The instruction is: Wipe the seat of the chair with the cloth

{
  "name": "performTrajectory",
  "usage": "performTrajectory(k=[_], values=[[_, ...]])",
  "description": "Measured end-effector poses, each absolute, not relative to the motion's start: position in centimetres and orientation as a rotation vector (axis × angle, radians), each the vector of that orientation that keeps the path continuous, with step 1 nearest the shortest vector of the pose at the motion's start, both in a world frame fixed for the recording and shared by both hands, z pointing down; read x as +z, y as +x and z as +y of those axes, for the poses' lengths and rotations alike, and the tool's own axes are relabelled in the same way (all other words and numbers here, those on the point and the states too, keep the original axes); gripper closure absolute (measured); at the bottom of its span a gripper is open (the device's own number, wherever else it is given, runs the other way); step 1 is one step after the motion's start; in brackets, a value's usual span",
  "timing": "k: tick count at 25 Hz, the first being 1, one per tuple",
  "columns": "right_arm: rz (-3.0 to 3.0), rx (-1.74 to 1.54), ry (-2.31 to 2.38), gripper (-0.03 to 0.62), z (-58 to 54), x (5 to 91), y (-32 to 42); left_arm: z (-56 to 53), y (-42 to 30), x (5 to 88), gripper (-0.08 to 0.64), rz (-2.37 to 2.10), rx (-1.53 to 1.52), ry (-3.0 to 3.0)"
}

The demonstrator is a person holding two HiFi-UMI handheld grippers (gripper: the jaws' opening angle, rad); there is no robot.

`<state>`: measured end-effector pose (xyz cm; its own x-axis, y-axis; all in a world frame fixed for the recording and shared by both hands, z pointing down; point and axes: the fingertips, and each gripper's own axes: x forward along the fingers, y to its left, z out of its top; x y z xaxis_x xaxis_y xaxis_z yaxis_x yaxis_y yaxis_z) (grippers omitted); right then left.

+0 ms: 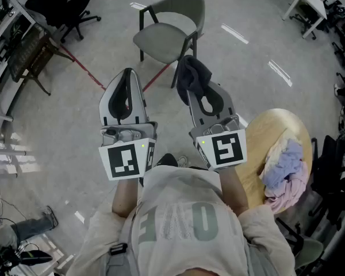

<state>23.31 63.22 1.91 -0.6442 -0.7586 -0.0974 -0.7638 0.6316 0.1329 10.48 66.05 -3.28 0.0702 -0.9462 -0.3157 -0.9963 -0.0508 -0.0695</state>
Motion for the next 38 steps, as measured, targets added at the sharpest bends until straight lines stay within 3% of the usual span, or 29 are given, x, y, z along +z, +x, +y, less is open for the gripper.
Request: performTrajectory(k=[23, 29, 38], values=[[2.845, 0.105, -1.305, 0.535, 57.0, 7.8, 22.1, 61.2, 5.5, 1.6, 0.545, 2.058, 0.218, -2.032], [2.846, 0.151, -1.301, 0.535, 46.4, 12.1, 17.8, 50.2, 1.1, 6.4, 0.545, 2.043, 0.238, -2.028], [2.888, 0.161, -1.325, 0.535, 19.2, 10.5, 0.3, 24.1, -15.6, 5.4, 0.545, 2.047, 0.235, -1.998]])
